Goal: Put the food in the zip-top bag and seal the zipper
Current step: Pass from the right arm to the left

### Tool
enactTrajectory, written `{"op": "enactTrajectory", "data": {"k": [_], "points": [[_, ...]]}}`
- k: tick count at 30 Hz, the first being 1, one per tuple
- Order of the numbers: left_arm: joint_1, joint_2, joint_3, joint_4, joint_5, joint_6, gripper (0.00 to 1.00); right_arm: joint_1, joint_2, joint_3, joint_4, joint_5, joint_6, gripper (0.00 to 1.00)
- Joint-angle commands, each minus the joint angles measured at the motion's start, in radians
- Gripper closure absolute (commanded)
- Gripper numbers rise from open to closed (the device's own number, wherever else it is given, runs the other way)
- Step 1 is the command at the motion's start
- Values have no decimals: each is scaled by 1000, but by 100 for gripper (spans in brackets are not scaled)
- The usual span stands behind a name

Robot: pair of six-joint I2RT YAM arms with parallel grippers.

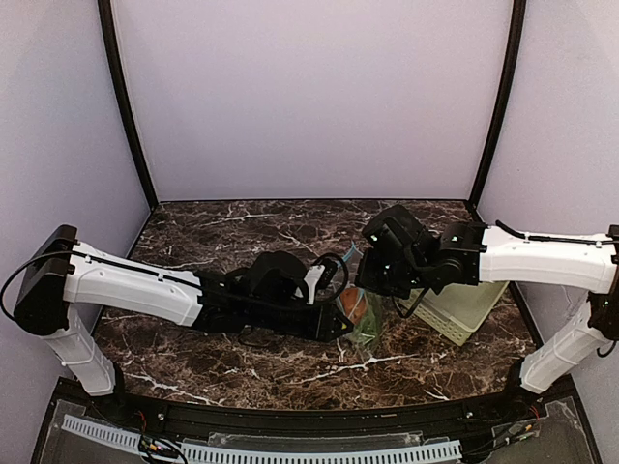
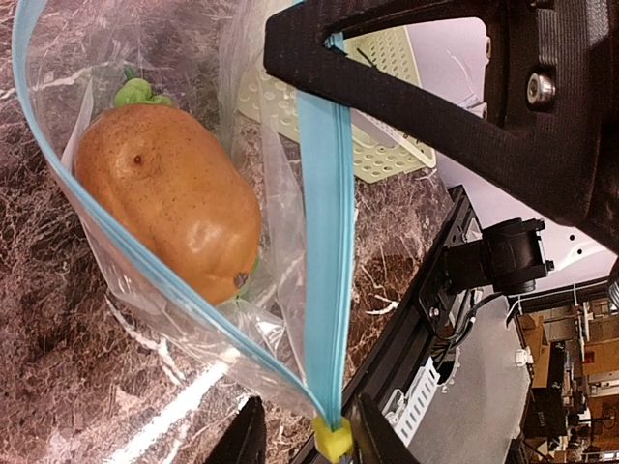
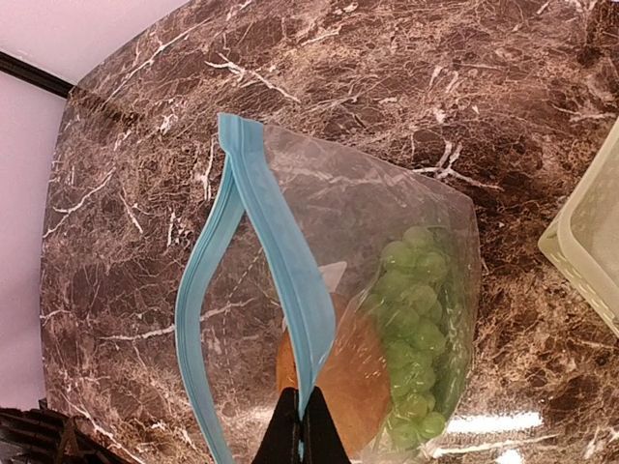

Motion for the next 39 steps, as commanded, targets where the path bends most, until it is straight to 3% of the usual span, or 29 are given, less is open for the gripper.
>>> {"op": "enactTrajectory", "data": {"k": [1, 15, 29, 33, 35, 39], "points": [[-6, 3, 30, -51, -27, 11, 71, 13, 15, 27, -14, 27, -20, 100], [-6, 8, 51, -81, -39, 25, 78, 24, 48, 54, -34, 42, -52, 100], [-6, 3, 45, -90, -27, 16, 98, 26, 51, 58, -45, 57, -67, 100], [-6, -14, 37, -88, -27, 3, 99, 28, 30, 55, -40, 66, -111, 100], [-6, -29, 29, -84, -29, -10, 99, 27, 4, 47, -18, 63, -167, 91], [-6, -69, 7, -73, -42, -43, 99, 29, -106, -28, 60, 63, -283, 58]]}}
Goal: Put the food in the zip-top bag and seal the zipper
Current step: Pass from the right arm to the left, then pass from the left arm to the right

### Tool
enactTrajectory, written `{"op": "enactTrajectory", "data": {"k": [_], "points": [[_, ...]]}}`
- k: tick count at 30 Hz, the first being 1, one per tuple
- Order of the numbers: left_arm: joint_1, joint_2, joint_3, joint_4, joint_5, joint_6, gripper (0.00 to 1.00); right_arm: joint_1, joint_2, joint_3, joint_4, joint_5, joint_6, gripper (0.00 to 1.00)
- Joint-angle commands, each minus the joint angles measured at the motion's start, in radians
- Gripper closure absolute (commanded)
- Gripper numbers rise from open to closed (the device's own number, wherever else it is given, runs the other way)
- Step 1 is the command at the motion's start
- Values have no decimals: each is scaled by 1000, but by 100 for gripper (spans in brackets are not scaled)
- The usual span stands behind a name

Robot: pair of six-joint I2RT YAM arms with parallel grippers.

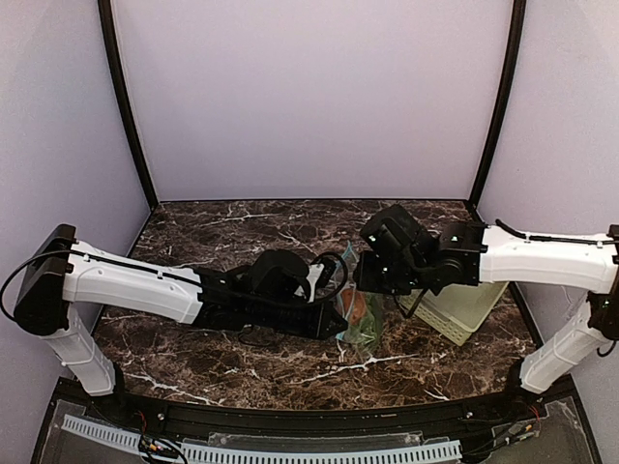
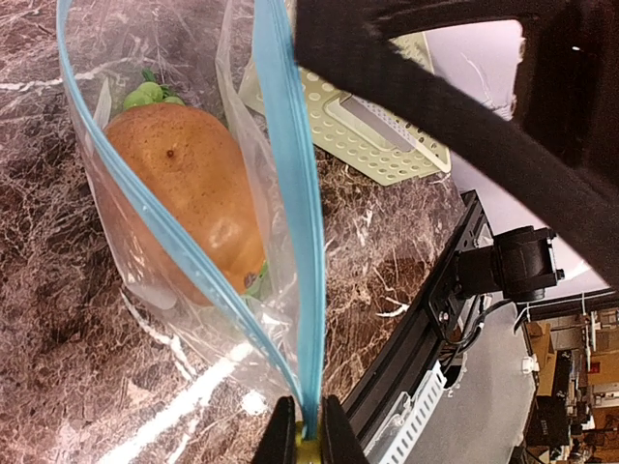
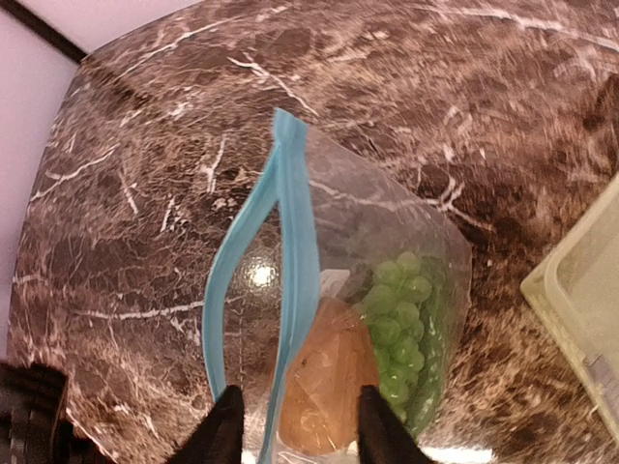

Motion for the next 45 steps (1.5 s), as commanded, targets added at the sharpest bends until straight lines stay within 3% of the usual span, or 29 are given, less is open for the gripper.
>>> {"op": "enactTrajectory", "data": {"k": [1, 4, 8, 15, 21, 29, 41, 45], "points": [[-4, -79, -29, -10, -14, -41, 99, 9, -160, -83, 111, 20, -165, 51], [-2, -101, -36, -8, -26, -60, 99, 13, -287, -177, 209, -23, -273, 34], [5, -107, -47, 13, -16, -88, 99, 48, -394, -287, 302, -100, -400, 32], [15, -105, -55, 37, -2, -125, 99, 233, -430, -389, 377, -24, -525, 40], [17, -116, -76, 59, -6, -146, 99, 333, -341, -404, 396, 42, -534, 45], [18, -124, -84, 57, -1, -148, 99, 382, -193, -367, 385, 154, -520, 50], [20, -125, -79, 55, 4, -153, 99, 394, -58, -300, 361, 262, -549, 48], [20, -124, -79, 56, 7, -157, 99, 394, -35, -285, 356, 302, -531, 63]]}}
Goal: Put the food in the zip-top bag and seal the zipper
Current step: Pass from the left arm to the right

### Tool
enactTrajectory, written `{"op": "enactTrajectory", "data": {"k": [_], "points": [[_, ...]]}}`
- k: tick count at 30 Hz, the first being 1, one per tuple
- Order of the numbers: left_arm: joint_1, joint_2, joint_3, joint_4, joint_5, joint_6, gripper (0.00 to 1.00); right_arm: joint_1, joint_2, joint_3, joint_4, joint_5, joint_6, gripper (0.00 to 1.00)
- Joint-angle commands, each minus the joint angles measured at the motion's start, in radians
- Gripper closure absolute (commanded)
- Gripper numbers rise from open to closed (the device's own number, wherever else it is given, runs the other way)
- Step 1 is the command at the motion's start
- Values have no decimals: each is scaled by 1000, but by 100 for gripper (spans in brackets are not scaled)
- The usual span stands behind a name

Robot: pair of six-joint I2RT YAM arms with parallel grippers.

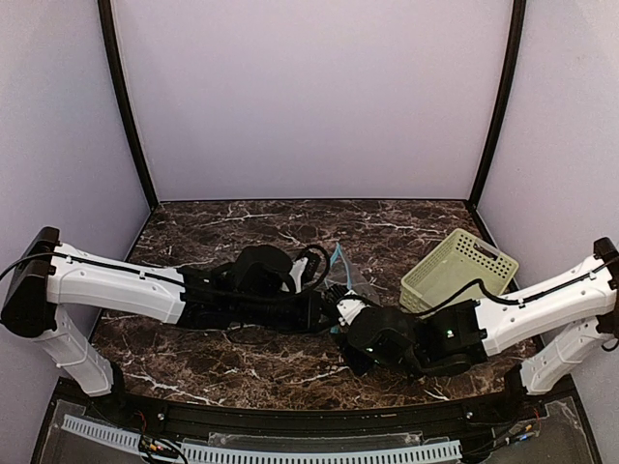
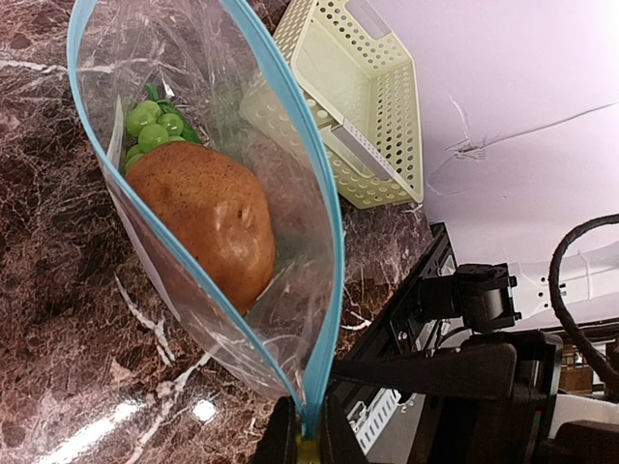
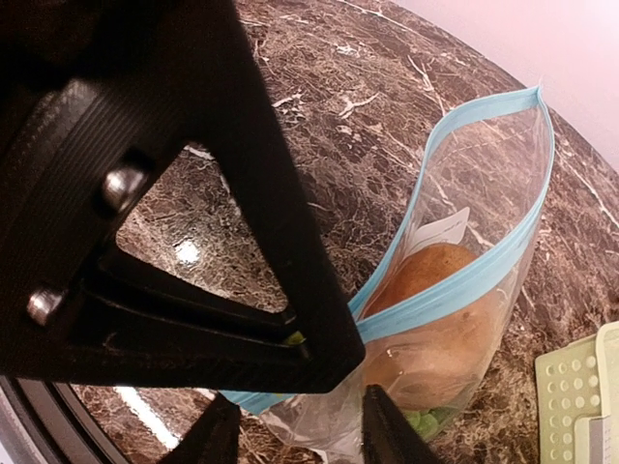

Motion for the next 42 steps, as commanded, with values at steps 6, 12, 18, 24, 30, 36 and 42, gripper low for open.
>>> {"op": "enactTrajectory", "data": {"k": [6, 12, 18, 24, 30, 36, 42], "points": [[6, -38, -17, 13, 4, -14, 99, 10, 37, 34, 1, 73, 16, 74], [6, -40, -16, 16, 7, -19, 99, 10, 37, 18, -1, 85, 42, 89], [6, -41, -25, 17, 13, -26, 99, 10, 14, -1, 3, 115, 62, 100], [6, -44, -46, 25, 23, -36, 77, 10, -14, -29, 19, 114, 64, 100], [6, -41, -52, 44, 35, -42, 61, 10, -25, -39, 31, 105, 48, 100], [6, -18, -25, 51, 49, -34, 54, 10, -15, -31, 36, 103, 29, 100], [6, 2, -8, 56, 59, -34, 70, 10, -11, -27, 39, 101, 22, 100]]}}
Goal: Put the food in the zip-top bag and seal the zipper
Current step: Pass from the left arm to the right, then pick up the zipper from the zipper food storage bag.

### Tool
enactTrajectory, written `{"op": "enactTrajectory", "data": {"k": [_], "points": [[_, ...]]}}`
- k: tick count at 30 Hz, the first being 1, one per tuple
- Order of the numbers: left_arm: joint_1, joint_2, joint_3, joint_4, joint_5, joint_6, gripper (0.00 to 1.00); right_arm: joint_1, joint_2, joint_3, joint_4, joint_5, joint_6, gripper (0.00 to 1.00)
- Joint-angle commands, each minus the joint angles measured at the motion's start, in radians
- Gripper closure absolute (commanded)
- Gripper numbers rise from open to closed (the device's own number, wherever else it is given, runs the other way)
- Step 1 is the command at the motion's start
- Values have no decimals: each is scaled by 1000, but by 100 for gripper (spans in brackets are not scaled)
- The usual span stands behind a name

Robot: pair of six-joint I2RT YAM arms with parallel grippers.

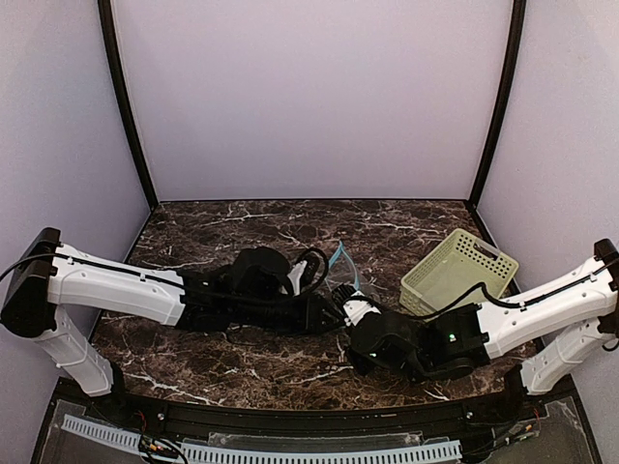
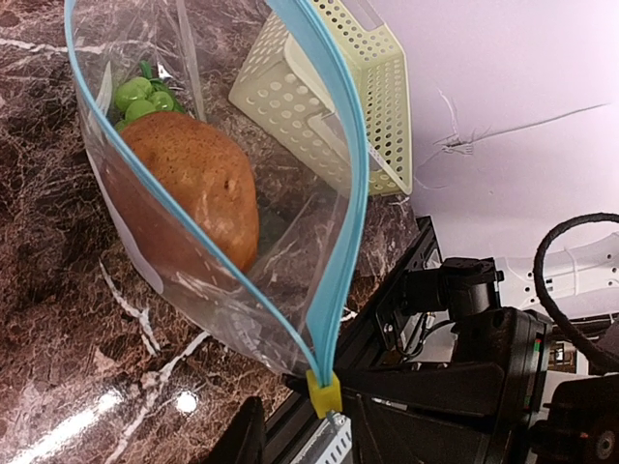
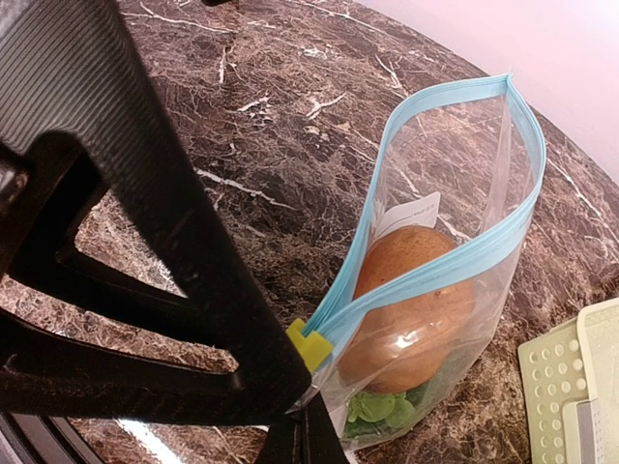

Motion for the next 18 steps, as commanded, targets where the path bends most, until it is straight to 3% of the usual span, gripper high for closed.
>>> {"op": "enactTrajectory", "data": {"k": [1, 11, 18], "points": [[0, 7, 23, 19, 12, 5, 71, 1, -5, 1, 29, 17, -10, 100], [0, 35, 56, 31, 35, 8, 71, 1, 7, 5, 29, 17, -22, 100], [0, 37, 52, 30, 33, 4, 87, 1, 12, 7, 29, 20, -23, 100]]}}
